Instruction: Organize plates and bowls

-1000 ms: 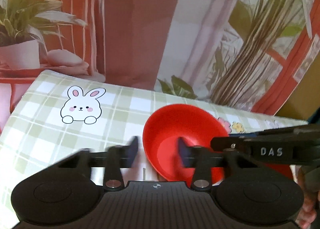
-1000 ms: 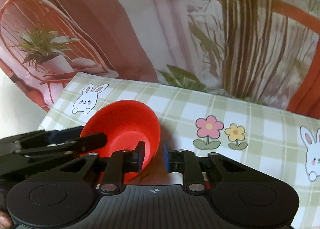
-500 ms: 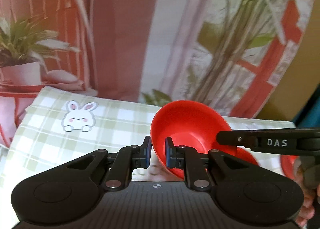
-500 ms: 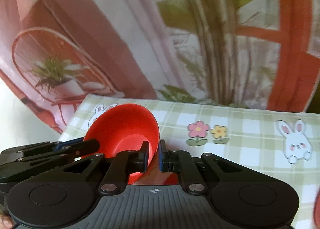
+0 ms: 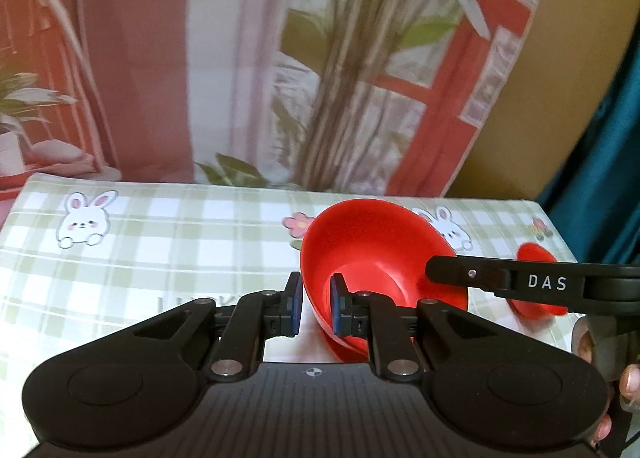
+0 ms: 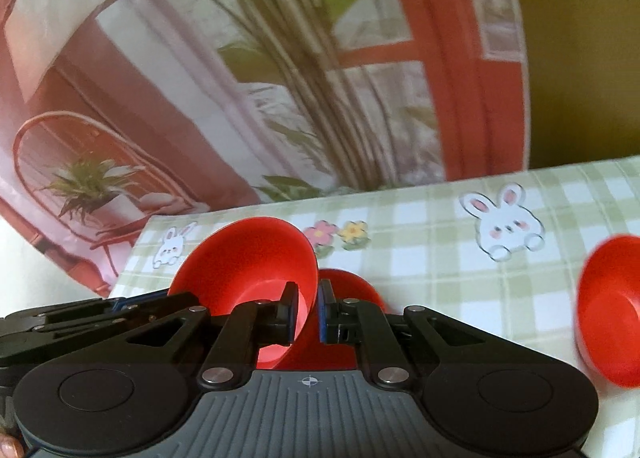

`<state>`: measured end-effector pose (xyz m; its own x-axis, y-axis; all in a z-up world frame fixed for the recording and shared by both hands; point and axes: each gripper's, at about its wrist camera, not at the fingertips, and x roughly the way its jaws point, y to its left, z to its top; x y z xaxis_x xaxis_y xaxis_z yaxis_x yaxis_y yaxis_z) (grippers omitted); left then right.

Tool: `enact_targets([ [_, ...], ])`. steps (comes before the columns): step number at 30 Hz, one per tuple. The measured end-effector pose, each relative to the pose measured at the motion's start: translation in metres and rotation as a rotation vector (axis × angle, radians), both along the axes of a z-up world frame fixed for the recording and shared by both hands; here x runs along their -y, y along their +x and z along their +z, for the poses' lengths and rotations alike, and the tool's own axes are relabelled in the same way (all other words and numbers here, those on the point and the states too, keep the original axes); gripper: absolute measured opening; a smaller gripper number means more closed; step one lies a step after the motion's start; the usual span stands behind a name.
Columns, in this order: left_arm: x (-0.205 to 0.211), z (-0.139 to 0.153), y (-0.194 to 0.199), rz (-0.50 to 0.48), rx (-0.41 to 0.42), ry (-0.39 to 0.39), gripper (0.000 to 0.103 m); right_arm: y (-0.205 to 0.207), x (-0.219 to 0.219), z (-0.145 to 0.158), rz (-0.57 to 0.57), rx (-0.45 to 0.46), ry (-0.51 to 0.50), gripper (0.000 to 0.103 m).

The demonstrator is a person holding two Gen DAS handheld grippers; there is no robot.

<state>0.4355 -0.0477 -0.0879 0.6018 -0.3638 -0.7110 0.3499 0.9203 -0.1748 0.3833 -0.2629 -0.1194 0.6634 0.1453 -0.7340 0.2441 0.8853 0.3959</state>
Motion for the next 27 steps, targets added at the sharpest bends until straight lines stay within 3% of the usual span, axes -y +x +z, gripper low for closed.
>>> enact_targets([
  [18, 0.022, -0.026, 0.001, -0.041, -0.031, 0.088, 0.016, -0.012, 0.008, -0.020, -0.021, -0.043, -0.015, 0.012],
  [27, 0.022, -0.031, 0.003, -0.027, -0.047, 0.083, 0.019, -0.014, 0.009, -0.022, -0.021, -0.051, -0.027, 0.013],
])
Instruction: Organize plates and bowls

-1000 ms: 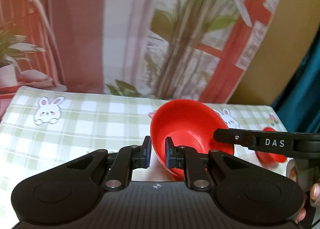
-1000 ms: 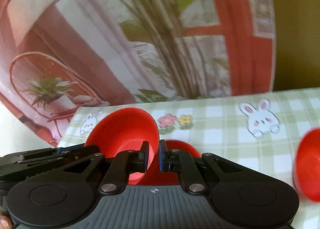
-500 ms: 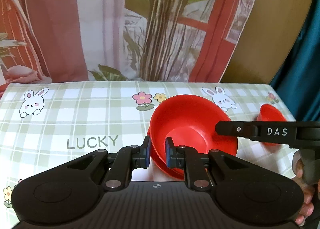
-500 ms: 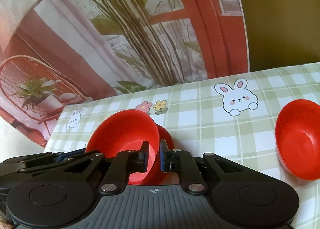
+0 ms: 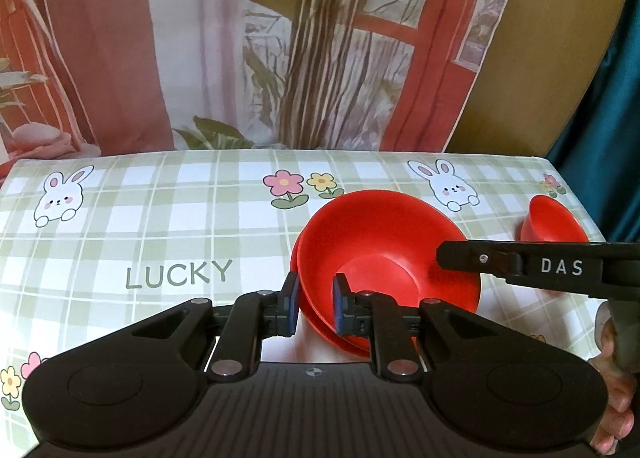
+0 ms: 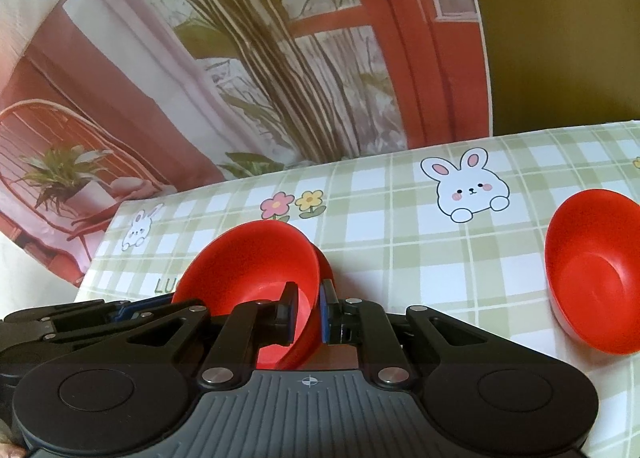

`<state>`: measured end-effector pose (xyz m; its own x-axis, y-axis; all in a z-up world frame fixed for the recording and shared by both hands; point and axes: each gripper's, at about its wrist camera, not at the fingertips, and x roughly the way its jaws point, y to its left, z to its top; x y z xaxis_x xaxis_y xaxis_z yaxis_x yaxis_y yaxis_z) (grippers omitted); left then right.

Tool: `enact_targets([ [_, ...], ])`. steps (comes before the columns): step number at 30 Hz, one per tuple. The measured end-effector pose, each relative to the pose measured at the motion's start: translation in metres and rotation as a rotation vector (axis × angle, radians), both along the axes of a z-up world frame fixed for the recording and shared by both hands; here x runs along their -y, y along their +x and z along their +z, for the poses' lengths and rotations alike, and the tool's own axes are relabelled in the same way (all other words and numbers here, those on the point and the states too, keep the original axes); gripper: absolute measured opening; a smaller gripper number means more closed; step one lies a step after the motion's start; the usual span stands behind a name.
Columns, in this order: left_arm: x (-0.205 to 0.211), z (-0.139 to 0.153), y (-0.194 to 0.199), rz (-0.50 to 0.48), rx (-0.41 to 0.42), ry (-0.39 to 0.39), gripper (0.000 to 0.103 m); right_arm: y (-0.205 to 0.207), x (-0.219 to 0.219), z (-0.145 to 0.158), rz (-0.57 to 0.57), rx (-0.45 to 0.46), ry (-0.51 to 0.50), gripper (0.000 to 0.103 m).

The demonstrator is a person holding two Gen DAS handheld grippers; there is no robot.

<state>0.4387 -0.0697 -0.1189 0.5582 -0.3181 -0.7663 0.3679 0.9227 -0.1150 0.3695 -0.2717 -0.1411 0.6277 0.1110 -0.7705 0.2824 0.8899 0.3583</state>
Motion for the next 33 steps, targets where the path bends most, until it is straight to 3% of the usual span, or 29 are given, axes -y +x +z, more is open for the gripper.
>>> enact_targets([
  [2, 0.000, -0.001, 0.001, 0.006, -0.006, 0.006, 0.022, -0.001, -0.001, 0.001, -0.001, 0.002, -0.007, 0.016],
  [6, -0.004, 0.002, 0.001, 0.045, -0.009, -0.031, 0.040, -0.003, 0.000, 0.004, -0.002, 0.015, -0.011, 0.017],
  [20, 0.018, 0.052, -0.018, 0.036, 0.151, -0.099, 0.040, -0.043, 0.041, 0.046, -0.022, 0.187, -0.133, 0.017],
  [27, 0.054, 0.063, -0.026, -0.004, 0.174, -0.123, 0.041, -0.074, 0.080, 0.050, -0.018, 0.185, -0.200, 0.018],
  [33, 0.095, 0.056, -0.029, -0.055, 0.150, -0.151, 0.047, -0.100, 0.124, 0.046, -0.085, 0.178, -0.243, 0.018],
])
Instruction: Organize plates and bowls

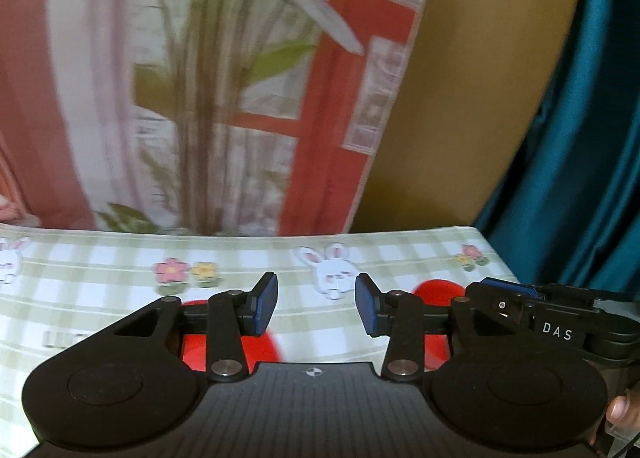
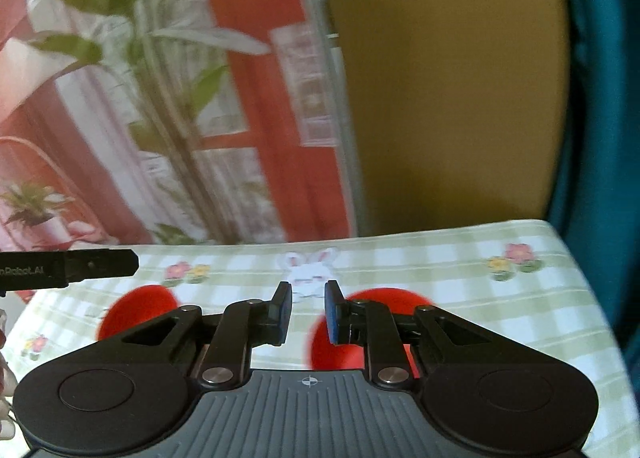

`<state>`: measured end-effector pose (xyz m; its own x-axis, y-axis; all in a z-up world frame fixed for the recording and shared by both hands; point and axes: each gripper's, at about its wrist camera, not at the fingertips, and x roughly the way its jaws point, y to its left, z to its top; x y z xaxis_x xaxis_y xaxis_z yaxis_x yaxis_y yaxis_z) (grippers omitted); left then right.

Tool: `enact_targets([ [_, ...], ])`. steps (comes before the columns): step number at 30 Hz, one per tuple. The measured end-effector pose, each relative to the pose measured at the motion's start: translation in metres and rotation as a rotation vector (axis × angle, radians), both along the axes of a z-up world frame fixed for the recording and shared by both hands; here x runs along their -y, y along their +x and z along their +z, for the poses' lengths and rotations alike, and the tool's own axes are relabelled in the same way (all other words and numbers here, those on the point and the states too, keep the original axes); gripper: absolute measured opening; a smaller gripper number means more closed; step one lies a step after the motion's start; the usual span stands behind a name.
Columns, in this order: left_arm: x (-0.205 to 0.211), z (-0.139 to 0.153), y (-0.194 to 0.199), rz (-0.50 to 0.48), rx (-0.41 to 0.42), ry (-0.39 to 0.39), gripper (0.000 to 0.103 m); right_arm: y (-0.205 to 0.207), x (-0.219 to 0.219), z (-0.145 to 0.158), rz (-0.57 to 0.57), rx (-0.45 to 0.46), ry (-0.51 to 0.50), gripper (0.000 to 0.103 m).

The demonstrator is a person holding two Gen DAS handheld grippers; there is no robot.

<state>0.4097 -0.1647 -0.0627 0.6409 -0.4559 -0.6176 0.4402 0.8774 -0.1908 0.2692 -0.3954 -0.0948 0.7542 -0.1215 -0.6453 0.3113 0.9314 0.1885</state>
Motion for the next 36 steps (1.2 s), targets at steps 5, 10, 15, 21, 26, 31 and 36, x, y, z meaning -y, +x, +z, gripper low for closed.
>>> enact_targets([
  [5, 0.037, -0.016, 0.001, -0.037, -0.033, 0.004, 0.052, -0.015, 0.032, -0.014, -0.060, -0.025, -0.008, 0.018],
  [10, 0.070, -0.038, 0.003, -0.090, -0.074, 0.025, 0.052, -0.025, 0.051, -0.031, -0.107, -0.045, 0.008, 0.019],
  [15, 0.091, -0.059, 0.002, -0.111, -0.111, 0.053, 0.052, -0.030, 0.058, -0.043, -0.127, -0.050, 0.027, 0.019],
  [21, 0.103, -0.075, 0.002, -0.135, -0.133, 0.078, 0.052, -0.028, 0.061, -0.054, -0.126, -0.064, 0.048, 0.019],
  [26, 0.108, -0.081, 0.005, -0.133, -0.143, 0.090, 0.052, -0.027, 0.061, -0.061, -0.136, -0.065, 0.069, 0.019],
  [31, 0.110, -0.084, 0.007, -0.131, -0.145, 0.090, 0.052, -0.026, 0.061, -0.065, -0.137, -0.069, 0.082, 0.019],
  [36, 0.114, -0.084, 0.005, -0.148, -0.133, 0.099, 0.028, -0.026, 0.060, -0.068, -0.139, -0.066, 0.090, 0.017],
])
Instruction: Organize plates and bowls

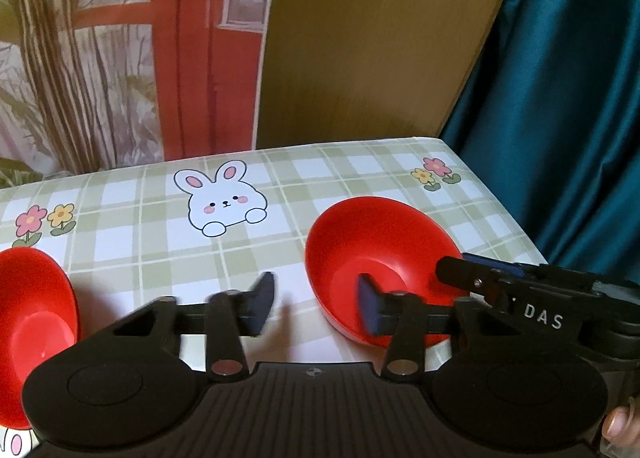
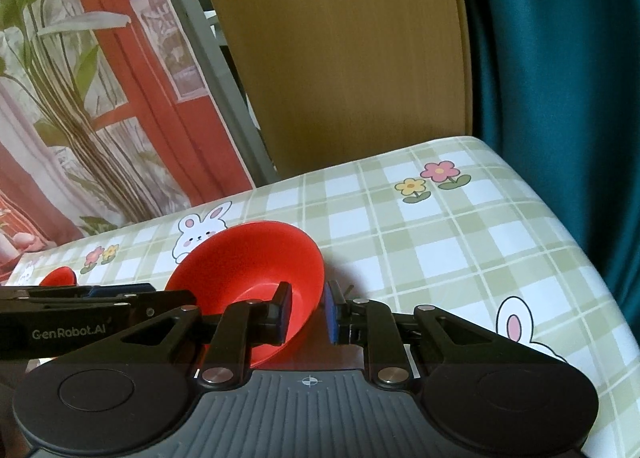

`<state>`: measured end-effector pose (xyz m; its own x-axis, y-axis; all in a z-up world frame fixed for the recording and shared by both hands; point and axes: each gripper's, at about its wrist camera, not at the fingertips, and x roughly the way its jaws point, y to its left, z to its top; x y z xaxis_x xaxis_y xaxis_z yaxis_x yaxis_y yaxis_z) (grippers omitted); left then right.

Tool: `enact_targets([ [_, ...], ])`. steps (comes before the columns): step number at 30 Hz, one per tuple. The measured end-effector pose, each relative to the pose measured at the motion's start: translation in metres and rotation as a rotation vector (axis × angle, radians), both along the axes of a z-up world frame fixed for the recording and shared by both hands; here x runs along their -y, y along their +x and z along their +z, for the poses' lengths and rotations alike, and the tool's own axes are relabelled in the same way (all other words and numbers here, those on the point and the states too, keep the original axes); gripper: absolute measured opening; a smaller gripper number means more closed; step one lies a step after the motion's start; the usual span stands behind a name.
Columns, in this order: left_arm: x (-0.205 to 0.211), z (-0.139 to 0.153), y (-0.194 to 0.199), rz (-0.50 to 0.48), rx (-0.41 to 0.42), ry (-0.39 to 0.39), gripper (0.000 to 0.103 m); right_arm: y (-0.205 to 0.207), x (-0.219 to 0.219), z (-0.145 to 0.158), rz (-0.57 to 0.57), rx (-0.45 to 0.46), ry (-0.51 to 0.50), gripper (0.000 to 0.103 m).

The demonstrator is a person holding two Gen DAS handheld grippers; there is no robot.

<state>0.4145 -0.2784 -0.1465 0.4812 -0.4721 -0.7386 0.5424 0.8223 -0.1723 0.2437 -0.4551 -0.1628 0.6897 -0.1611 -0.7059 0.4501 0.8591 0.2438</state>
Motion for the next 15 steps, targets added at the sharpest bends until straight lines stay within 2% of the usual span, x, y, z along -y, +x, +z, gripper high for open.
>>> enact_targets([
  [2, 0.002, -0.001, -0.002, -0.020, 0.002, 0.013, 0.020, 0.000, -0.001, 0.001, 0.001, 0.002, -0.001, 0.014],
  [15, -0.015, 0.014, -0.010, -0.004, 0.037, 0.009, 0.020, 0.004, -0.018, 0.015, 0.019, 0.021, -0.018, 0.013],
])
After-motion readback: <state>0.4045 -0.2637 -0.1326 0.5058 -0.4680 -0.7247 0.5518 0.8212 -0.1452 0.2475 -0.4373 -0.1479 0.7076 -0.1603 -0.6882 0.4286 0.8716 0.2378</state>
